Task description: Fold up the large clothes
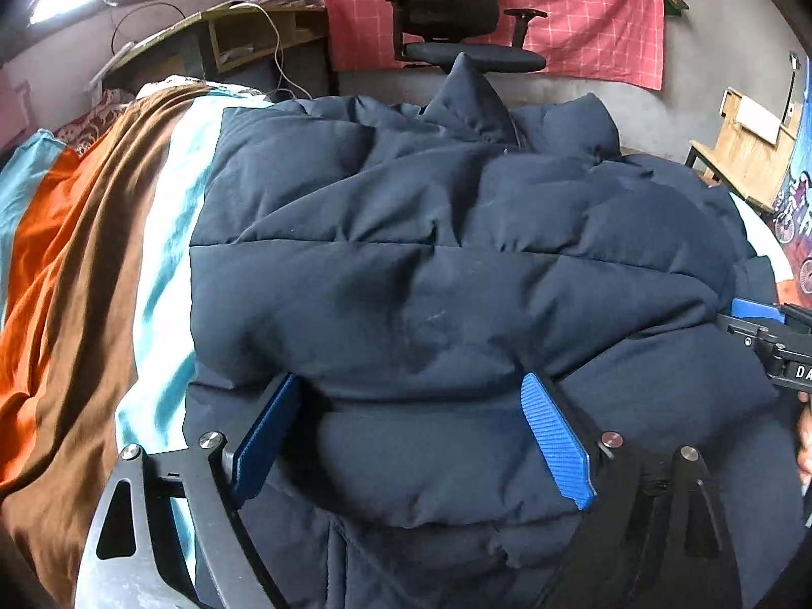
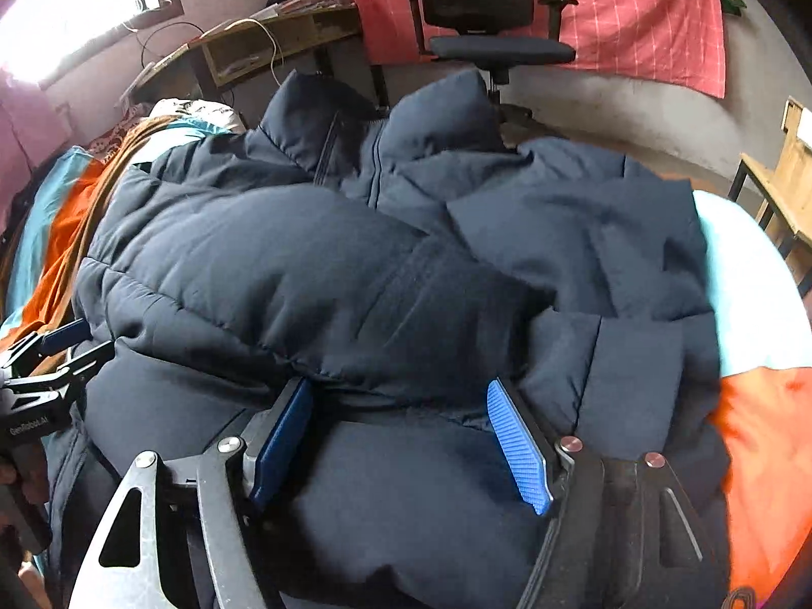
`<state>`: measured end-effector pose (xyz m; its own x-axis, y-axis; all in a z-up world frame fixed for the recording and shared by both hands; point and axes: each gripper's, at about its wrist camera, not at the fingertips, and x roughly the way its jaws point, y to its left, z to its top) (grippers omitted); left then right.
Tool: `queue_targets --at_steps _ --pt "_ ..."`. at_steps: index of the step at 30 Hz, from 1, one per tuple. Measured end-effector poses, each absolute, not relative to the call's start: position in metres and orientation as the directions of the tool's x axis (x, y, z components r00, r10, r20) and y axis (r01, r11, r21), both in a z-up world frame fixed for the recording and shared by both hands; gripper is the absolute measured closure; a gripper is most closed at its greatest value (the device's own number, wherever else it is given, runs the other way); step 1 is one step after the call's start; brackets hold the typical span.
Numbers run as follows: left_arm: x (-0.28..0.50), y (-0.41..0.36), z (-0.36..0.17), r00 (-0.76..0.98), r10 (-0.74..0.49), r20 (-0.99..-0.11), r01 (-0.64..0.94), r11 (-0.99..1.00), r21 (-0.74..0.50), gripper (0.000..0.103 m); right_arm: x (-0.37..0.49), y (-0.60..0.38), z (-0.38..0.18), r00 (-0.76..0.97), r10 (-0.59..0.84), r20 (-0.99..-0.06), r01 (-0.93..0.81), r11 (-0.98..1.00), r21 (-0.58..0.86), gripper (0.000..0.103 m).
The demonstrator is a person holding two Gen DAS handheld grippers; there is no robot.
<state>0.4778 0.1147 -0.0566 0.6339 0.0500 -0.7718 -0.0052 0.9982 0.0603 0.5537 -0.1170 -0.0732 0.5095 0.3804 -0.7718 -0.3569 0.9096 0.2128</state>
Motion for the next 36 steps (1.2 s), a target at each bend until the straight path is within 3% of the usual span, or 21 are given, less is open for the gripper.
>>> queue_targets --at_steps 5,13,18,25,32,36 --pt "0.482 0.118 -0.067 0.638 0.06 -0.767 -0.028 0.998 0.054 0.008 0.559 -0.116 -0.089 0.475 0.4 -0.784 -0.359 0.901 0.242 0.033" --pt "0.472 0.126 -0.042 0.605 0.02 -0.796 -0.037 0.999 -0.002 0.008 0.555 -0.121 -0.081 0.472 0.405 -0.783 -0.352 0.901 0.254 0.032" --pt "0.456 0.141 -0.005 0.606 -0.036 -0.794 -0.026 0.998 -0.065 0.008 0.541 -0.134 -0.053 0.48 0.401 -0.78 -0.306 0.91 0.28 0.025" --pt "0.416 0.139 0.047 0.599 -0.084 -0.797 0.116 0.993 -0.017 0.008 0.499 -0.139 0.012 0.514 0.389 -0.764 -0.265 0.92 0.291 0.012" --pt "0.392 0.151 0.084 0.572 -0.191 -0.798 0.169 0.979 -0.113 0.004 0.46 -0.133 0.07 0.495 0.324 -0.806 -0.175 0.946 0.273 0.009" --pt "0.404 0.148 0.095 0.571 -0.17 -0.803 0.158 0.983 -0.096 0.004 0.454 -0.125 0.09 0.469 0.341 -0.815 -0.185 0.94 0.287 0.007"
